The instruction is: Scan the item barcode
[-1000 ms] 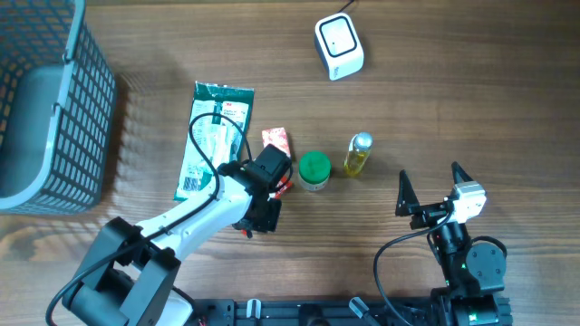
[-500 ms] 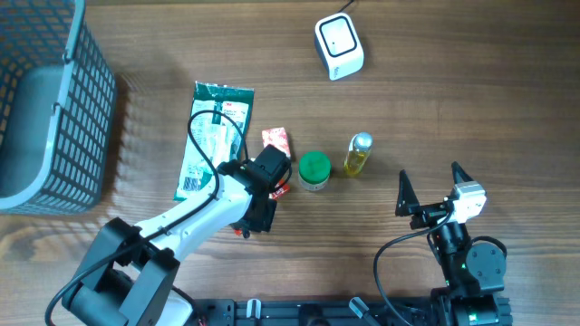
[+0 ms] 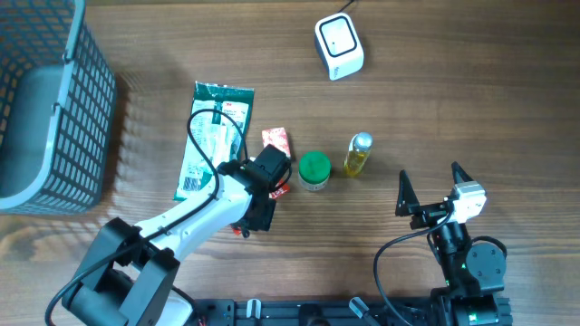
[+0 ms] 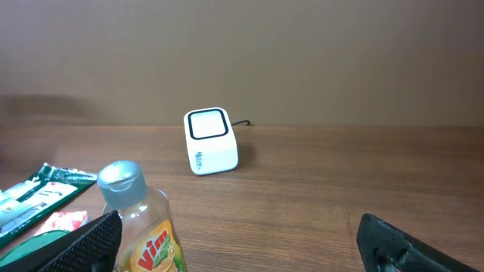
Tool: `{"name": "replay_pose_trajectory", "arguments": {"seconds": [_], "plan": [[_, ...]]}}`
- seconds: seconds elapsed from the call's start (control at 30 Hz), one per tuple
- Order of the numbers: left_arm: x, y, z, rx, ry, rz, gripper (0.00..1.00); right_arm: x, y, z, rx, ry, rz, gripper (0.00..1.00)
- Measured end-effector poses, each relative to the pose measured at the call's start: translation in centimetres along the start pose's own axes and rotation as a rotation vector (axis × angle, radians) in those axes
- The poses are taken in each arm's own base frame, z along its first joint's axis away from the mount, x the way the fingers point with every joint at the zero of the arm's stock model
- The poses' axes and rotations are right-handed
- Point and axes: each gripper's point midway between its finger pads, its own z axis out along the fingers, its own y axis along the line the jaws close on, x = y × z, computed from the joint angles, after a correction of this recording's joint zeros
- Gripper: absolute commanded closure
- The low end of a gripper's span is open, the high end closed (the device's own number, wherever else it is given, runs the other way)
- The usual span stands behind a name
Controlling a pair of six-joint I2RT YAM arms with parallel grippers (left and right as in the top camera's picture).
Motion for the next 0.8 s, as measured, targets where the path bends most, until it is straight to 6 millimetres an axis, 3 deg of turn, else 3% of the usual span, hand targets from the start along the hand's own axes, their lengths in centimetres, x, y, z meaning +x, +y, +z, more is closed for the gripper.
{"name": "replay_pose_trajectory", "arguments": {"seconds": [0.13,0.43,0.53,0.77,0.8], "plan": [[0.0,0.0,0.5,0.009,-0.021,-0.002,0.78,0.0,0.0,0.0,0.0,0.0,0.0,0.0],[-0.8,-0.2,0.6,0.023,-0.089,-0.013,0.79,0.0,0.0,0.0,0.0,0.0,0.0,0.0],[-1.2,-0.2,0.7,0.019,-0.112,-0.026,0.96,0.0,0.0,0.0,0.0,0.0,0.0,0.0],[-2.6,-1.1,0.5,0.067,-0.168,-0.071,0.96,0.0,0.0,0.0,0.0,0.0,0.0,0.0],[-2.7,-1.5,0.4,0.092,-0.163,-0.073,0.92,0.0,0.0,0.0,0.0,0.0,0.0,0.0]]}}
